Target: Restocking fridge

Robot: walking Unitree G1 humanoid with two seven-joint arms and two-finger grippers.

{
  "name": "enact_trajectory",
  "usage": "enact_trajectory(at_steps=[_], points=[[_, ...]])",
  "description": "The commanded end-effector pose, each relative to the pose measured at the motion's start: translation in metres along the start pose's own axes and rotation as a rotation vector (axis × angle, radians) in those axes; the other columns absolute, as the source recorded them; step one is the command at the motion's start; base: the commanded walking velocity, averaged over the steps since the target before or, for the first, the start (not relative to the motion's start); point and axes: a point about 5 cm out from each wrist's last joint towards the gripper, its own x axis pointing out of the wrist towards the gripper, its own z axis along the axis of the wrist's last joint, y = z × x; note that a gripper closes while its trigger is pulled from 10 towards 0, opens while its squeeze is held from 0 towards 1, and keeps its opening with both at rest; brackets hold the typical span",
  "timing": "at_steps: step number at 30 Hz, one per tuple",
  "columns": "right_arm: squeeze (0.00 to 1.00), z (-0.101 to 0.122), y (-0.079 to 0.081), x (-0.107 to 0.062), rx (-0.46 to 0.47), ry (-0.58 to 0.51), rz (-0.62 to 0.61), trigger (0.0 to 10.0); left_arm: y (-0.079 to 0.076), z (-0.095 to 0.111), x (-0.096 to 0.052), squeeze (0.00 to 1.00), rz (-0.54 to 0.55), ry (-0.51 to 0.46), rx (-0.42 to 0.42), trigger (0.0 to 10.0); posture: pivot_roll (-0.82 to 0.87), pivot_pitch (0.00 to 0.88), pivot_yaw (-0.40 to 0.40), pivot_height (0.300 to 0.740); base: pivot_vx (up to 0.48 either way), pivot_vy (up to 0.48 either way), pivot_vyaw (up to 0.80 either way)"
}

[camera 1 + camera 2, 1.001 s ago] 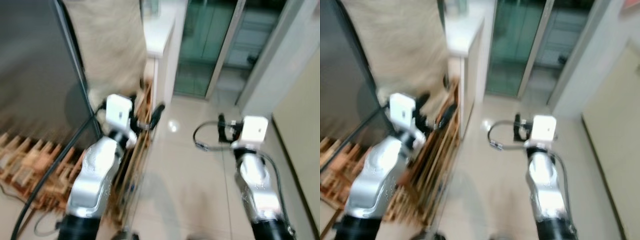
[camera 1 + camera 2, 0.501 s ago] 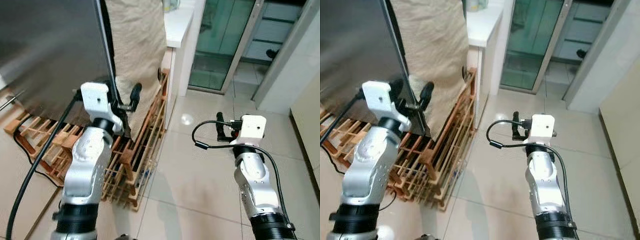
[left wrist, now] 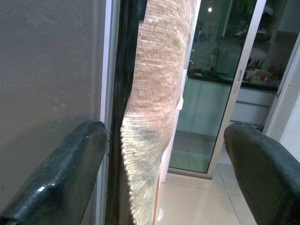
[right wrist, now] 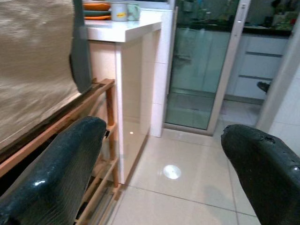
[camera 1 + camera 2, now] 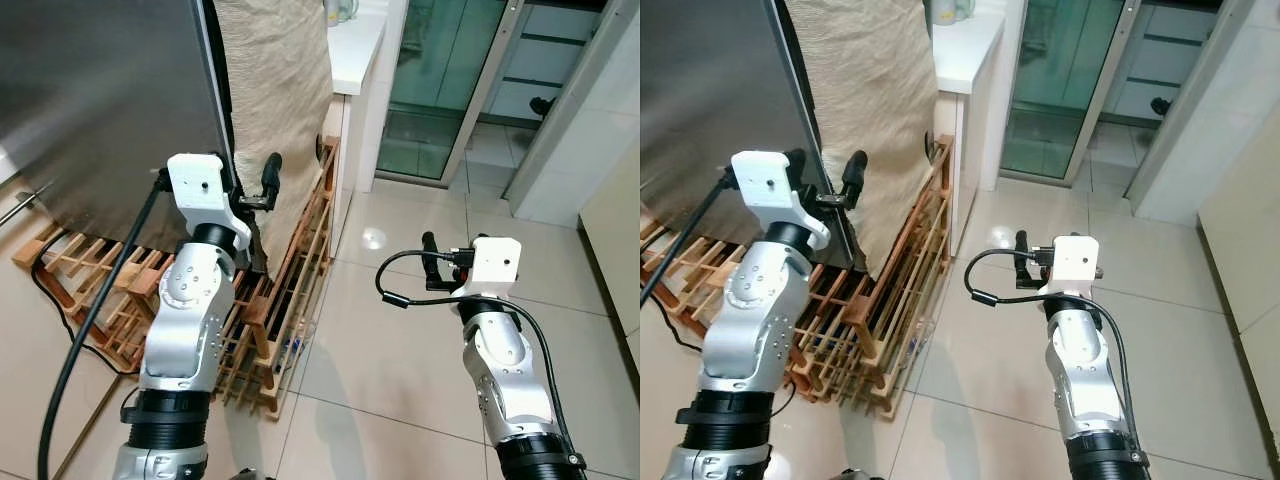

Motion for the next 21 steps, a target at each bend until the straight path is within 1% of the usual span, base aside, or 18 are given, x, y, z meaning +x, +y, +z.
enact_trajectory(at_steps=[1,4,7,9,11,16,21], points=[[1.00,0.005,0.003,0.000,0.015,-0.018,0.023,10.0,-0.003,0.003,0.005,0.00,-0.006,-0.003,0.015,10.0,-0.10,0.000,-0.004,0.740,0.000,0.000,0.00],[1.00,0.005,0.006,-0.001,0.013,-0.016,0.037,10.0,-0.005,0.000,0.009,0.00,-0.005,0.010,0.019,10.0,-0.10,0.000,-0.006,0.740,0.000,0.000,0.00],[1.00,0.005,0.005,-0.001,0.010,-0.016,0.036,10.0,-0.005,-0.005,0.014,0.00,0.006,0.033,-0.012,10.0,-0.10,0.000,-0.007,0.740,0.000,0.000,0.00],[1.00,0.005,0.000,0.001,0.012,-0.013,0.012,10.0,-0.004,-0.011,0.019,0.00,0.030,0.054,-0.026,10.0,-0.11,0.000,-0.001,0.740,0.000,0.000,0.00],[1.00,0.007,-0.002,0.002,0.006,-0.019,0.011,10.0,-0.006,-0.013,0.021,0.00,0.028,0.059,-0.034,10.0,-0.11,0.000,-0.001,0.740,0.000,0.000,0.00],[1.00,0.007,-0.005,0.002,-0.004,-0.018,0.011,10.0,-0.011,-0.014,0.026,0.00,0.012,0.051,-0.016,10.0,-0.12,0.000,-0.002,0.740,0.000,0.000,0.00],[1.00,0.007,-0.005,0.002,-0.008,-0.015,0.012,10.0,-0.008,-0.014,0.033,0.00,0.044,0.042,-0.013,10.0,-0.12,0.000,-0.003,0.740,0.000,0.000,0.00]])
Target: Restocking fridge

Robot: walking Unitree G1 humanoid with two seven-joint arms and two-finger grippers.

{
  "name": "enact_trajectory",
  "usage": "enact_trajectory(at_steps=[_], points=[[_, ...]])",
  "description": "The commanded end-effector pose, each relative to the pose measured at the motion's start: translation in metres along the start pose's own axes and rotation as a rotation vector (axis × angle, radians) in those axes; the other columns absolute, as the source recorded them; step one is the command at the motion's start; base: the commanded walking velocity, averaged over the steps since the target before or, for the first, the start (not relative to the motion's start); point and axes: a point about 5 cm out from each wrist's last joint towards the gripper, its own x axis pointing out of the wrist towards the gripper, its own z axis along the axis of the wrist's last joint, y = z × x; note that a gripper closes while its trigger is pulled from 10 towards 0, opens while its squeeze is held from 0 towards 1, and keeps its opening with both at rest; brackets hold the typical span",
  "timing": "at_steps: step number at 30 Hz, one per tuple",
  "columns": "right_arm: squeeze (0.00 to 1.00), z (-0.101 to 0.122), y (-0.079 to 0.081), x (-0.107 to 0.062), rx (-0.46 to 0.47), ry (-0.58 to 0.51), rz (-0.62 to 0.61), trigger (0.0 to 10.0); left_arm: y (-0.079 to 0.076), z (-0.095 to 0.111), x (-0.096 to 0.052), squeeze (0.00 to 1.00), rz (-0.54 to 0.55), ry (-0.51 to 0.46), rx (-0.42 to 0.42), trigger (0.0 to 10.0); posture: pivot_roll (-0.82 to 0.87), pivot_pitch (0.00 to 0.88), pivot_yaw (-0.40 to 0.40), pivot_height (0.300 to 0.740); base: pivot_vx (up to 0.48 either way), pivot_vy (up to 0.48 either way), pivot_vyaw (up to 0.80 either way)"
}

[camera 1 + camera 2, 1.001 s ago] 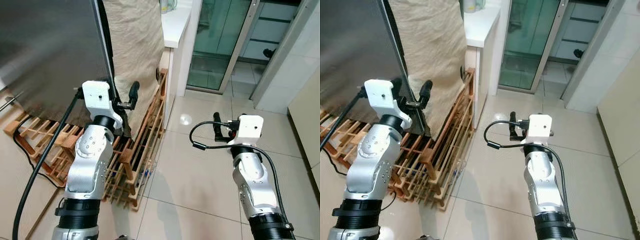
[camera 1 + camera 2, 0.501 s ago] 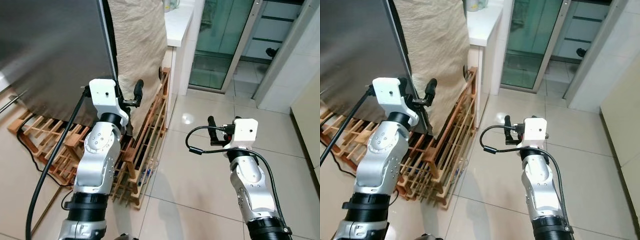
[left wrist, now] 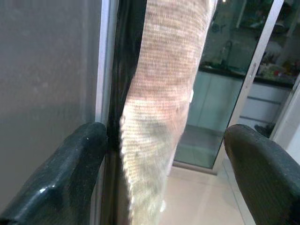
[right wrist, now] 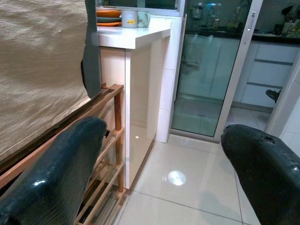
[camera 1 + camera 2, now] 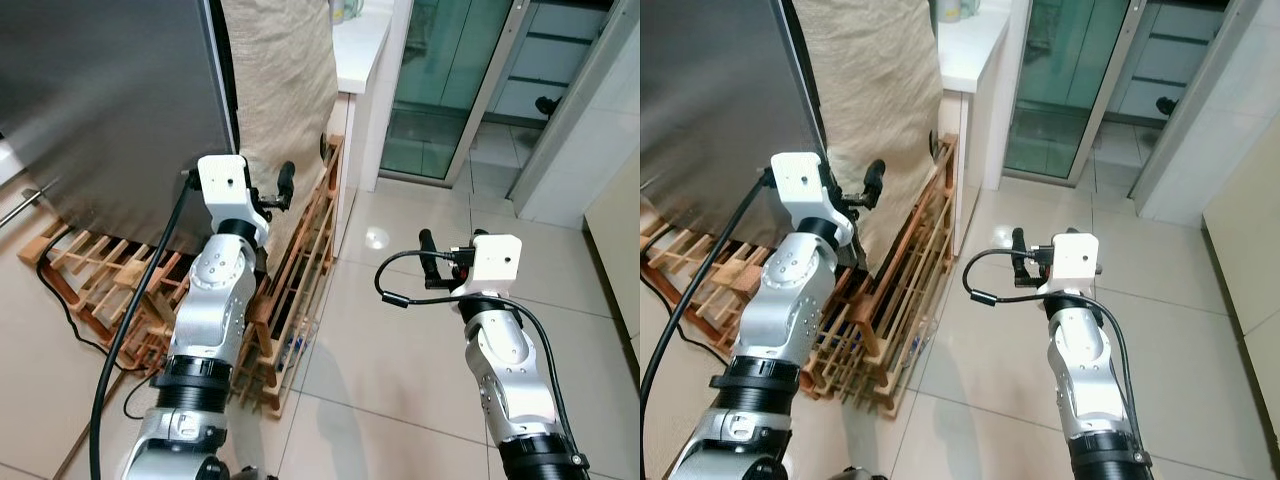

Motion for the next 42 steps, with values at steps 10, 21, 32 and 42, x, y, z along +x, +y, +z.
enact_trajectory(at_steps=[10,21,32,42], points=[[1.00,0.001,0.004,0.005,0.004,0.015,0.037,10.0,-0.045,-0.002,0.031,0.00,-0.128,0.027,-0.045,10.0,-0.12,0.000,-0.013,0.740,0.000,0.000,0.00],[1.00,-0.023,0.035,-0.029,0.024,0.264,0.435,10.0,-0.124,0.000,0.034,0.00,-0.525,0.041,-0.035,10.0,-0.17,0.000,-0.007,0.740,0.000,0.000,0.00],[1.00,-0.009,0.038,-0.022,-0.002,0.230,0.474,10.0,-0.241,0.037,-0.012,0.00,-1.120,-0.068,-0.167,10.0,-0.18,0.000,0.002,0.740,0.000,0.000,0.00],[1.00,-0.013,0.028,-0.029,-0.013,0.244,0.440,10.0,-0.213,0.072,-0.019,0.00,-1.218,-0.214,-0.252,10.0,-0.17,0.000,-0.013,0.740,0.000,0.000,0.00]])
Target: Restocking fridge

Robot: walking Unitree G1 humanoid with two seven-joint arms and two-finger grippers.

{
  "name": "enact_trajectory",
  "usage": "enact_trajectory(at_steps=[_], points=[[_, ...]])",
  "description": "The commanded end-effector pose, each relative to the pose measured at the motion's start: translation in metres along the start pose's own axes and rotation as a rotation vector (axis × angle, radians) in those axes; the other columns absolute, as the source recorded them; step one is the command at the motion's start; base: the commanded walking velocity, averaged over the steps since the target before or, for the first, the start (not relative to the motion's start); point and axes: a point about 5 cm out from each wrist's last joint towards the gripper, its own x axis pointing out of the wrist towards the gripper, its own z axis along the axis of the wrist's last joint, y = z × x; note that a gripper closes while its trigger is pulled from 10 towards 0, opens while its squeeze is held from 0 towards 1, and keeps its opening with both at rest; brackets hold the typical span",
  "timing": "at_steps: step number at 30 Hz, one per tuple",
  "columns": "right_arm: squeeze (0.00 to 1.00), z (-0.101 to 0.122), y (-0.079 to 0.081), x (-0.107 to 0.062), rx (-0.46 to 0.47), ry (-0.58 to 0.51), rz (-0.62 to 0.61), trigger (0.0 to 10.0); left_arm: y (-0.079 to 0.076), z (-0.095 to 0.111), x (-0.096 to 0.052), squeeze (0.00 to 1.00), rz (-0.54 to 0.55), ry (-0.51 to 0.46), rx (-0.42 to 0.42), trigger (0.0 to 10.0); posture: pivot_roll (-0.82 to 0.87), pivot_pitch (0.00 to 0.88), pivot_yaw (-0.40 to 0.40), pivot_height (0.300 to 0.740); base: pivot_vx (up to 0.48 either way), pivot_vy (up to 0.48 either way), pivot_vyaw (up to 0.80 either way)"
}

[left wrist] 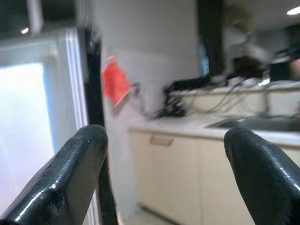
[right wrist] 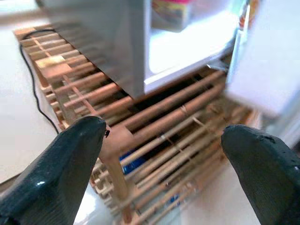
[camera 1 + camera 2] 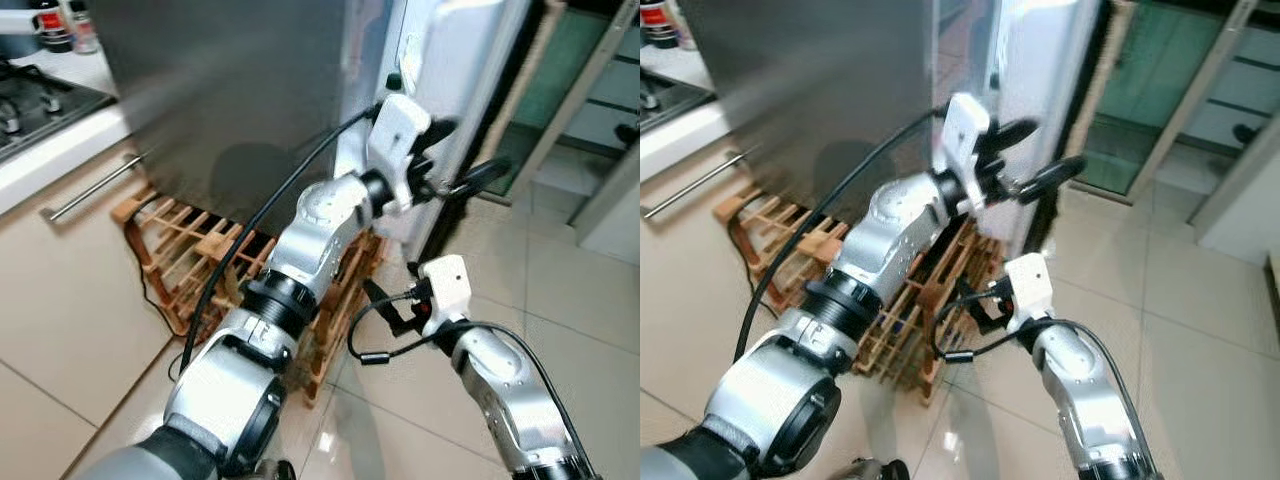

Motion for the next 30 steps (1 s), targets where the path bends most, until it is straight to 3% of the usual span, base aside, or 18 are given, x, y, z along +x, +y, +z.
enact_trajectory(at_steps=[1,2,5,6,7,8,10,11,13,15,16,17,19,20,21,22,27,30], points=[[1.00,0.006,-0.003,-0.001,-0.018,-0.012,-0.008,10.0,-0.046,-0.007,0.029,0.00,-0.082,-0.098,-0.180,10.0,-0.17,0.000,-0.013,0.740,0.000,0.000,0.00],[1.00,0.010,-0.007,-0.002,-0.012,-0.038,-0.041,10.0,-0.022,-0.007,0.003,0.00,0.000,-0.079,-0.156,10.0,-0.16,0.000,-0.011,0.740,0.000,0.000,0.00],[1.00,0.016,-0.013,-0.002,0.006,-0.083,-0.094,10.0,0.012,-0.011,-0.036,0.00,0.139,-0.024,-0.111,10.0,-0.15,0.000,-0.009,0.740,0.000,0.000,0.00],[1.00,0.023,-0.016,0.000,0.015,-0.116,-0.131,10.0,0.036,-0.013,-0.067,0.00,0.261,0.020,-0.103,10.0,-0.14,0.000,-0.008,0.740,0.000,0.000,0.00],[1.00,0.023,-0.016,0.000,0.015,-0.116,-0.131,10.0,0.036,-0.013,-0.067,0.00,0.261,0.020,-0.103,10.0,-0.14,0.000,-0.008,0.740,0.000,0.000,0.00],[1.00,0.024,-0.017,0.000,0.020,-0.125,-0.143,10.0,0.043,-0.014,-0.078,0.00,0.300,0.036,-0.097,10.0,-0.13,0.000,-0.012,0.740,0.000,0.000,0.00],[1.00,0.029,-0.024,0.003,0.041,-0.152,-0.197,10.0,0.062,-0.014,-0.119,0.00,0.438,0.078,-0.058,10.0,-0.11,0.000,-0.016,0.740,0.000,0.000,0.00],[1.00,0.029,-0.024,0.003,0.041,-0.152,-0.197,10.0,0.062,-0.014,-0.119,0.00,0.438,0.078,-0.058,10.0,-0.11,0.000,-0.016,0.740,0.000,0.000,0.00],[1.00,0.034,-0.036,0.008,0.102,-0.174,-0.293,10.0,0.072,-0.014,-0.179,0.00,0.633,0.129,-0.044,10.0,-0.07,0.000,-0.021,0.740,0.000,0.000,0.00],[1.00,0.035,-0.042,0.013,0.138,-0.173,-0.340,10.0,0.062,-0.020,-0.210,0.00,0.754,0.162,-0.052,10.0,-0.04,0.000,-0.027,0.740,0.000,0.000,0.00],[1.00,0.035,-0.042,0.013,0.138,-0.173,-0.340,10.0,0.062,-0.020,-0.210,0.00,0.754,0.162,-0.052,10.0,-0.04,0.000,-0.027,0.740,0.000,0.000,0.00],[1.00,0.034,-0.043,0.017,0.141,-0.167,-0.347,10.0,0.055,-0.027,-0.222,0.00,0.826,0.176,-0.057,10.0,-0.02,0.000,-0.030,0.740,0.000,0.000,0.00],[1.00,0.031,-0.044,0.024,0.106,-0.145,-0.355,10.0,0.042,-0.043,-0.239,0.00,1.049,0.175,-0.105,10.0,0.01,0.000,-0.033,0.740,0.000,0.000,0.69],[1.00,0.029,-0.044,0.027,0.078,-0.130,-0.363,10.0,0.034,-0.052,-0.243,0.00,1.126,0.214,-0.103,10.0,0.01,0.000,-0.024,0.740,0.000,0.000,0.63],[1.00,0.031,-0.043,0.033,0.082,-0.140,-0.367,10.0,0.022,-0.063,-0.244,0.00,1.189,0.301,-0.049,10.0,0.01,0.000,-0.018,0.740,0.000,0.000,0.62],[1.00,0.032,-0.042,0.035,0.087,-0.146,-0.366,10.0,0.020,-0.066,-0.243,0.00,1.197,0.322,-0.030,10.0,0.01,0.000,-0.018,0.740,0.000,0.000,0.62],[1.00,0.040,-0.039,0.043,0.069,-0.181,-0.358,10.0,0.033,-0.068,-0.237,0.00,1.250,0.367,0.008,10.0,-0.02,0.000,-0.020,0.740,0.000,0.000,0.60],[1.00,0.047,-0.040,0.047,0.038,-0.195,-0.332,10.0,0.046,-0.064,-0.222,0.00,1.272,0.339,0.065,10.0,-0.06,0.000,-0.064,0.740,0.000,0.000,0.58]])
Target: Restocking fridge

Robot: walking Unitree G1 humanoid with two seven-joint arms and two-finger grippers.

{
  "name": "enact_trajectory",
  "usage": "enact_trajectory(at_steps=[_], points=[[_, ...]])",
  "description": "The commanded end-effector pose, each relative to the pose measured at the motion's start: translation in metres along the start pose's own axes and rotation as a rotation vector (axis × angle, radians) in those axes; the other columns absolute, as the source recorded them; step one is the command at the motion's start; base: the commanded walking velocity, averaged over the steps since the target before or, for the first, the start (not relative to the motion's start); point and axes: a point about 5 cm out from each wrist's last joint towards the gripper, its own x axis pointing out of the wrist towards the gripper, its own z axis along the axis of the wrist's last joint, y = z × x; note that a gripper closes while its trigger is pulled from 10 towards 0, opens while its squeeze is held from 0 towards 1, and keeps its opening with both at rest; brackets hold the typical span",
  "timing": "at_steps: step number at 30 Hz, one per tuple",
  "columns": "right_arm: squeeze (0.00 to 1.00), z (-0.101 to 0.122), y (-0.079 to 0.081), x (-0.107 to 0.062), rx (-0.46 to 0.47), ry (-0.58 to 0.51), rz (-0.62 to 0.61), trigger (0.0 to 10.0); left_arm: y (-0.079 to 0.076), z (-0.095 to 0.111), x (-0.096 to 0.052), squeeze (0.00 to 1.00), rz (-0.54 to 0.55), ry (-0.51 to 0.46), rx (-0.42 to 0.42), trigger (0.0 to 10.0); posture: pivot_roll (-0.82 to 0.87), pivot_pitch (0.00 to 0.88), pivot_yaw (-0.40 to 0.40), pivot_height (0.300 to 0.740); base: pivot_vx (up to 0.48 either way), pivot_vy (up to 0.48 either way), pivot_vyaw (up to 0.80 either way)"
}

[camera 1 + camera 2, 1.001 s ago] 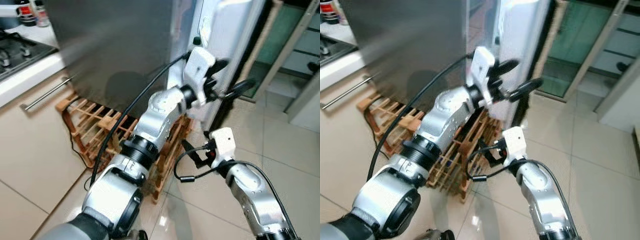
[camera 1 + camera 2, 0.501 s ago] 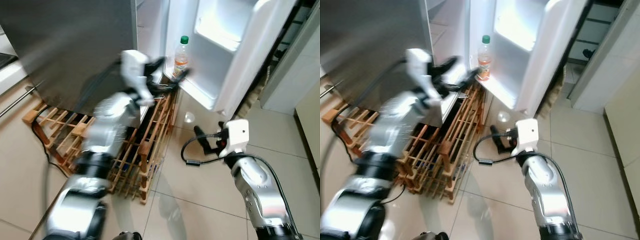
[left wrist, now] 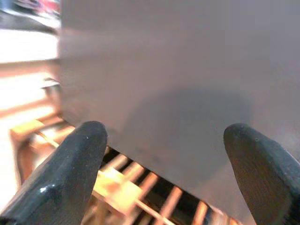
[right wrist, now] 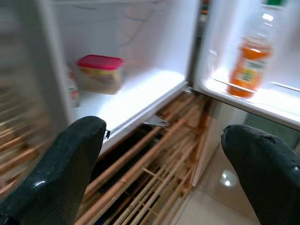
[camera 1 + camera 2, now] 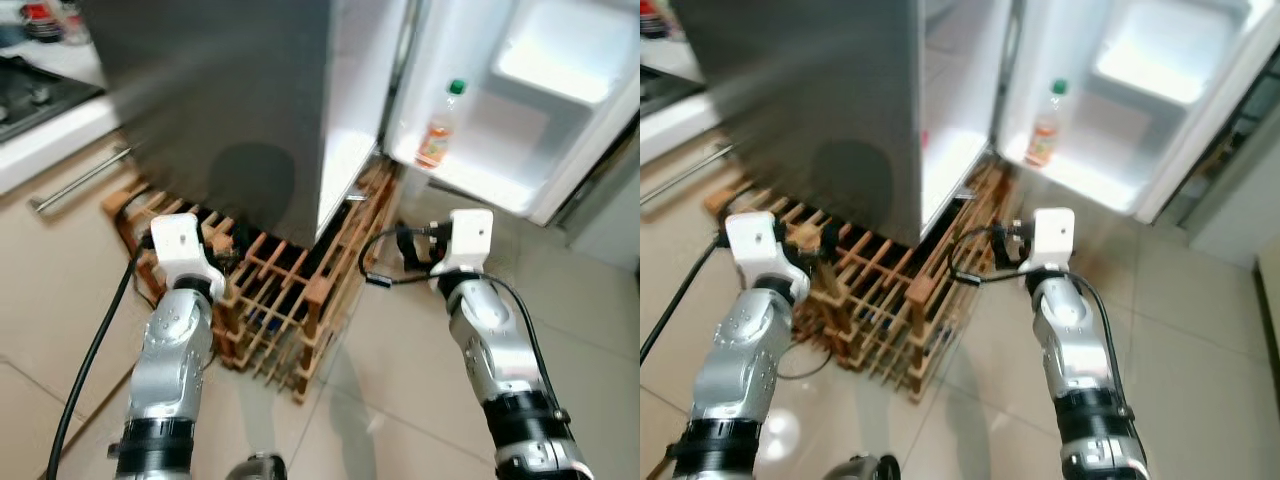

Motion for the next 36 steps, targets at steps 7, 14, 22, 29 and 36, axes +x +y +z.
enact_trajectory(at_steps=[7,14,22,29,36], points=[[1.00,0.005,-0.004,0.005,-0.026,-0.022,0.032,10.0,-0.017,0.003,0.011,0.00,0.033,-0.050,0.073,10.0,-0.06,0.000,-0.085,0.740,0.000,0.000,0.58],[1.00,-0.002,0.000,0.001,0.011,-0.035,0.016,10.0,-0.001,-0.006,-0.006,0.00,0.051,-0.048,0.249,10.0,-0.02,0.000,-0.074,0.740,0.000,0.000,0.55],[1.00,-0.014,0.020,0.004,0.060,-0.014,0.039,10.0,0.013,0.002,-0.011,0.00,0.065,-0.061,0.286,10.0,0.05,0.000,-0.050,0.740,0.000,0.000,0.52],[1.00,-0.012,0.027,0.008,0.076,-0.029,0.049,10.0,0.017,0.003,-0.009,0.00,0.075,-0.040,0.280,10.0,0.07,0.000,-0.056,0.740,0.000,-0.274,0.51],[1.00,-0.007,0.018,0.010,0.056,-0.045,0.046,10.0,0.006,0.001,-0.007,0.00,0.074,-0.028,0.240,10.0,0.04,0.000,-0.071,0.740,0.000,-0.409,0.50]])
